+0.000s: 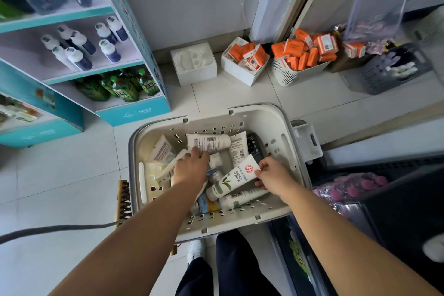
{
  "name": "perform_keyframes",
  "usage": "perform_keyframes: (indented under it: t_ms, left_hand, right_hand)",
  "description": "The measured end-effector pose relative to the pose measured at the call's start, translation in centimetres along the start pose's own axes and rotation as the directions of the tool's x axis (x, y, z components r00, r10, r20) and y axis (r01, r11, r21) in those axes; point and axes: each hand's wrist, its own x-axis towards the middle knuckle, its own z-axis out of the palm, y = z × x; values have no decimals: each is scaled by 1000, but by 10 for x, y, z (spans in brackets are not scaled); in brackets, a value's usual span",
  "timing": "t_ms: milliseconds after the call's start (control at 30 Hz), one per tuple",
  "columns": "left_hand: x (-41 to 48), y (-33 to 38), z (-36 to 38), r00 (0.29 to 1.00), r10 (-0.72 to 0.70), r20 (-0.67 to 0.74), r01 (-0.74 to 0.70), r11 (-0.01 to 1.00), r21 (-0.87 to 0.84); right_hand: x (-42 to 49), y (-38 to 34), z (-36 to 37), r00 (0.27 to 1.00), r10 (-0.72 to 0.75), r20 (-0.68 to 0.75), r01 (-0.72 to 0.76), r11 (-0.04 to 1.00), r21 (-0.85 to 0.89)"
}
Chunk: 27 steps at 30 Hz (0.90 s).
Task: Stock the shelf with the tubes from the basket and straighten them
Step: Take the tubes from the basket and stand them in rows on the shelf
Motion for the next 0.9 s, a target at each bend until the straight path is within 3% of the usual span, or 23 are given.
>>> perform_keyframes:
  t_ms: [133, 267, 367, 467, 567, 633, 733, 900]
  left_hand:
    - [-2, -1, -3, 997, 75, -31, -80, 974, -212]
    - [-14, -3, -12, 920, 392, -20, -333, 752, -569]
    - [-26, 6, -9, 880, 471, 67, -327, 701, -634]
    - [-28, 10, -2, 910, 357, 212, -74, 643, -762]
    - [-19, 12, -1, 977, 79, 200, 104, 643, -759]
    - [-9, 11, 1, 975, -73, 208, 203, 662, -721]
    - [6, 10, 3, 947, -140, 290, 311, 632, -710]
    - [16, 27, -6, 903, -155, 401, 430, 376, -821]
  right_hand:
    - [1, 1, -5, 998, -47, -35, 45, 997, -59]
    - [3, -3, -18, 972, -156, -175, 128, 979, -161]
    - [3, -8, -16, 952, -232, -202, 180, 953, -244]
    - [6, -10, -10, 947, -255, -198, 196, 941, -276]
    - [11, -11, -5, 942, -280, -187, 215, 928, -305]
    - [13, -10, -1, 938, -294, -184, 210, 903, -374]
    - [14, -7, 4, 934, -291, -209, 192, 899, -393]
    - [18, 4, 3, 944, -243, -225, 167, 936, -311]
